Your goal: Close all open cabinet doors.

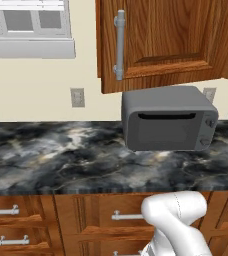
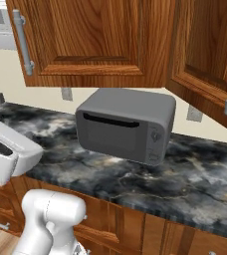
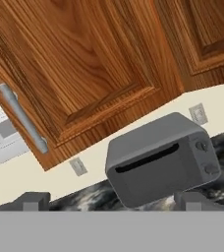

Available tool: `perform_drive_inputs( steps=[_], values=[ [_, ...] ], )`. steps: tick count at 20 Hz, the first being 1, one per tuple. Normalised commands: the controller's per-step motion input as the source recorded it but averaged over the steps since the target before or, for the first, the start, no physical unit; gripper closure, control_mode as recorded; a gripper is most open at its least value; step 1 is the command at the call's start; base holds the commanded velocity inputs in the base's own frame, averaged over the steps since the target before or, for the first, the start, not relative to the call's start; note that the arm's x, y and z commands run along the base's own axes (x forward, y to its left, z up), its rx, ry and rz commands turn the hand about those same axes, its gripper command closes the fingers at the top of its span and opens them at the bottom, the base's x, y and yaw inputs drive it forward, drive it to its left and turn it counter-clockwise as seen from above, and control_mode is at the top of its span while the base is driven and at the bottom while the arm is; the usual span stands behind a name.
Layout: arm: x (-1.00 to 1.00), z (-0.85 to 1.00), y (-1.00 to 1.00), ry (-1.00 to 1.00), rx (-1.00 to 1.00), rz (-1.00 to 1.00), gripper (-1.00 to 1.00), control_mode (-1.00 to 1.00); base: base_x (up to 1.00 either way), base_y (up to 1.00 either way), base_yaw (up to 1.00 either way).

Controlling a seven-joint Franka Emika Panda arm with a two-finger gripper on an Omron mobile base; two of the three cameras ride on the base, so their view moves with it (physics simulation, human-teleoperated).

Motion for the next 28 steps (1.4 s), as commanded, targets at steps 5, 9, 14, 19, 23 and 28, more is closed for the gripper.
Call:
perform_drive_inputs(
  steps=[5, 9, 14, 19, 23, 28],
  values=[
    [0.0, 0.16, -0.03, -0.05, 0.0, 0.18, -1.0, -1.0, 0.0, 0.0, 0.0],
    [0.11, 0.11, -0.02, 0.0, 0.0, 0.12, -1.0, -1.0, 0.0, 0.0, 0.0],
    [0.19, 0.12, 0.0, 0.0, 0.0, 0.04, -1.0, -1.0, 0.0, 0.0, 0.0],
    [0.2, 0.22, 0.0, 0.0, 0.0, 0.0, -1.0, -1.0, 0.0, 0.0, 0.0],
    [0.18, 0.13, 0.08, 0.01, 0.0, 0.0, -1.0, -1.0, 0.0, 0.0, 0.0],
    [0.47, 0.01, 0.22, 0.14, 0.0, 0.0, -1.0, -1.0, 0.0, 0.0, 0.0]
  ],
)
